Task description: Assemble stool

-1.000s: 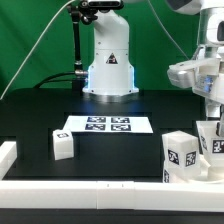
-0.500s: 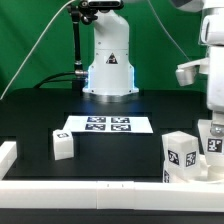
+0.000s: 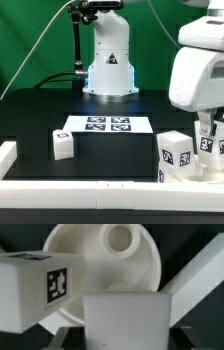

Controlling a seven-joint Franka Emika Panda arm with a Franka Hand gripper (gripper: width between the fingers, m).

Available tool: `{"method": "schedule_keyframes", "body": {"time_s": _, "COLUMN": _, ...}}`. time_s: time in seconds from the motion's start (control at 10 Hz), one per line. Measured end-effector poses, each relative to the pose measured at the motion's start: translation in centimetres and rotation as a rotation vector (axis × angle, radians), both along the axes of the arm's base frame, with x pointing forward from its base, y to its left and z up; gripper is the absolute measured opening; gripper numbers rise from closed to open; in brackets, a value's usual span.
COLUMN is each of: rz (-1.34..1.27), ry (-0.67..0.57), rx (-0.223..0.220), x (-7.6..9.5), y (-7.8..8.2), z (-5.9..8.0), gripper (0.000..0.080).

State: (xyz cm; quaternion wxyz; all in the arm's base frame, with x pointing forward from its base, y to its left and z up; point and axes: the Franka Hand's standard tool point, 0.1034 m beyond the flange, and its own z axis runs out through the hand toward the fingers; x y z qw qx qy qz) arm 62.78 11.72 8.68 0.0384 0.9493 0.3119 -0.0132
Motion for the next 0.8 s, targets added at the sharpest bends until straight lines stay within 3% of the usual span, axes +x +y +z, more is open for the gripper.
{"method": "schedule_keyframes", "body": {"time_s": 0.4, "rz": -0.293, "ry": -0.023, "rx": 0.003, "x": -0.04, "y": 0.17, "z": 0.00, "gripper": 0.0341}}
{"method": "schedule_keyframes", "body": {"time_s": 0.8, "rz": -0.749, "ry": 0.007, "rx": 0.086, "x": -0.23, "y": 0.18, "z": -0.16, "gripper": 0.0341}}
